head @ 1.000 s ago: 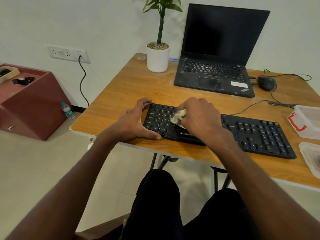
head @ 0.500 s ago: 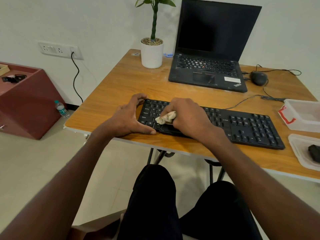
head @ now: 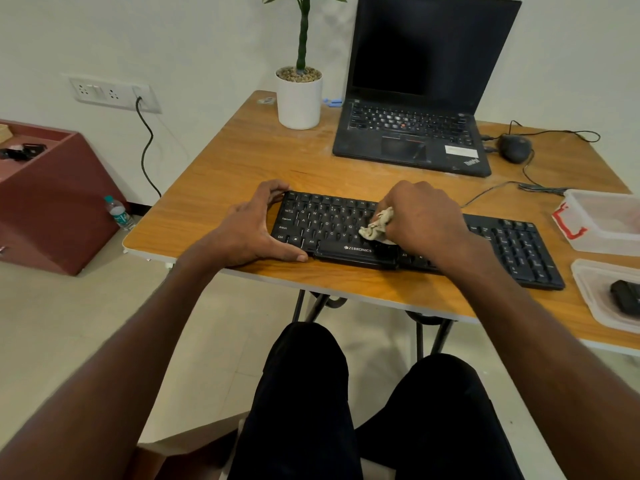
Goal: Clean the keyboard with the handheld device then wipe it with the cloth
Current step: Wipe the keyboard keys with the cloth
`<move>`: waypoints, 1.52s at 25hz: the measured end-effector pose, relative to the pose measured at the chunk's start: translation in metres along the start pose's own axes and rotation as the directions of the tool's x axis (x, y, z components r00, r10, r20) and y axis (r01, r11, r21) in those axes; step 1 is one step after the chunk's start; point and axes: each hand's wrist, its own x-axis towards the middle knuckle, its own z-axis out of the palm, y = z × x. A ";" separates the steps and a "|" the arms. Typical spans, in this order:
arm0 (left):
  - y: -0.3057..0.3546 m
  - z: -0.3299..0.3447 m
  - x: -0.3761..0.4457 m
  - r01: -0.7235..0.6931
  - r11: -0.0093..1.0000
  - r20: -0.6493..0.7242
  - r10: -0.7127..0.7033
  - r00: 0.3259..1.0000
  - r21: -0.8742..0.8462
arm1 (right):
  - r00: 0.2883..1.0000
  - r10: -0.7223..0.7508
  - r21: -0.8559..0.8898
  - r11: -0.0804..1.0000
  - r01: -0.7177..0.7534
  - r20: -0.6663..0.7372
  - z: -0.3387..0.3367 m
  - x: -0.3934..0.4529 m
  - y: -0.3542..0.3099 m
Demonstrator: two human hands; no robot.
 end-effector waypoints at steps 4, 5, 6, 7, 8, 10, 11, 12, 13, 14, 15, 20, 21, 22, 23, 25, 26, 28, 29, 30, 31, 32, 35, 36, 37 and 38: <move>0.002 -0.001 -0.001 0.010 1.000 0.003 -0.010 1.000 0.015 | 0.971 -0.234 0.213 0.952 0.221 0.038 0.008 -0.005 -0.035; 0.003 -0.001 -0.002 0.012 1.000 0.004 -0.012 1.000 0.016 | 0.962 -0.268 0.204 0.946 0.253 0.050 0.010 -0.008 -0.036; 0.002 -0.001 -0.002 0.011 1.000 0.005 -0.011 1.000 0.015 | 0.962 -0.268 0.176 0.951 0.254 0.057 0.010 -0.009 -0.031; 0.002 -0.001 -0.001 0.006 1.000 0.005 -0.006 1.000 0.012 | 0.969 -0.238 0.136 0.964 0.228 0.063 0.007 -0.008 -0.022; 0.002 0.000 -0.001 0.002 1.000 0.003 -0.002 1.000 0.011 | 0.979 -0.190 0.083 0.980 0.183 0.074 0.003 -0.007 -0.012; 0.001 -0.001 0.000 0.006 1.000 0.009 -0.006 1.000 0.023 | 0.994 -0.091 0.002 0.996 0.091 0.067 -0.005 -0.006 0.004; 0.001 -0.002 -0.001 0.013 0.999 0.022 -0.014 1.000 0.039 | 0.997 -0.064 0.027 0.998 0.063 0.037 -0.007 -0.005 0.010; 0.004 -0.002 -0.002 0.025 0.998 0.034 -0.027 0.999 0.061 | 0.999 -0.048 0.095 0.994 0.048 0.003 -0.008 -0.005 0.014; 0.009 -0.002 -0.004 0.038 0.996 0.028 -0.041 0.999 0.080 | 0.999 -0.029 0.181 0.983 0.033 -0.027 -0.008 -0.005 0.016; 0.017 0.002 -0.004 0.035 0.995 -0.011 -0.035 0.999 0.089 | 0.999 -0.010 0.249 0.968 0.020 -0.044 -0.008 -0.005 0.016; 0.026 0.010 -0.004 0.001 0.996 -0.083 0.007 0.997 0.094 | 0.999 -0.005 0.297 0.955 0.021 -0.054 -0.007 -0.006 0.015; 0.054 0.067 0.002 -0.166 0.862 -0.255 0.318 0.913 0.478 | 0.990 -0.132 0.254 0.957 0.141 -0.052 0.006 -0.007 0.000; 0.051 0.071 0.003 -0.141 0.841 -0.249 0.309 0.918 0.523 | 0.991 -0.117 0.197 0.972 0.127 -0.058 0.007 -0.008 0.003; 0.047 0.073 0.005 -0.126 0.835 -0.250 0.300 0.921 0.535 | 0.994 -0.088 0.143 0.985 0.096 -0.060 0.005 -0.009 0.010; 0.044 0.073 0.005 -0.122 0.835 -0.251 0.296 0.922 0.537 | 0.997 -0.058 0.090 0.994 0.063 -0.052 0.003 -0.010 0.019; 0.042 0.074 0.006 -0.123 0.833 -0.253 0.300 0.920 0.539 | 0.999 -0.012 0.004 1.000 0.012 -0.036 -0.005 -0.011 0.031; 0.042 0.074 0.007 -0.123 0.833 -0.257 0.302 0.918 0.539 | 0.999 -0.021 0.004 1.000 0.021 -0.050 -0.006 -0.011 0.030; 0.043 0.075 0.007 -0.126 0.830 -0.260 0.309 0.915 0.543 | 0.992 -0.103 0.154 0.982 0.113 -0.074 -0.003 -0.013 0.014; 0.043 0.075 0.006 -0.127 0.828 -0.260 0.312 0.914 0.547 | 0.984 -0.168 0.221 0.959 0.177 -0.058 0.001 -0.015 0.007; 0.042 0.075 0.005 -0.123 0.827 -0.263 0.311 0.913 0.549 | 0.974 -0.225 0.236 0.945 0.225 -0.026 0.006 -0.017 0.003; 0.042 0.074 0.005 -0.117 0.829 -0.266 0.305 0.914 0.547 | 0.968 -0.252 0.215 0.946 0.244 0.009 0.008 -0.020 0.004; 0.043 0.074 0.005 -0.112 0.831 -0.268 0.299 0.916 0.545 | 0.971 -0.234 0.188 0.956 0.223 0.039 0.006 -0.021 0.009; 0.045 0.075 0.005 -0.111 0.837 -0.268 0.293 0.918 0.536 | 0.985 -0.100 0.117 0.990 0.083 0.140 -0.011 -0.015 0.031; 0.045 0.075 0.005 -0.113 0.840 -0.270 0.294 0.917 0.530 | 0.990 -0.063 0.091 0.995 0.051 0.128 -0.015 -0.012 0.034; 0.046 0.074 0.005 -0.115 0.844 -0.273 0.295 0.916 0.524 | 0.995 -0.061 0.079 0.995 0.054 0.083 -0.017 -0.009 0.032; 0.046 0.074 0.005 -0.115 0.847 -0.278 0.294 0.915 0.519 | 0.996 -0.082 0.104 0.992 0.078 0.039 -0.016 -0.007 0.027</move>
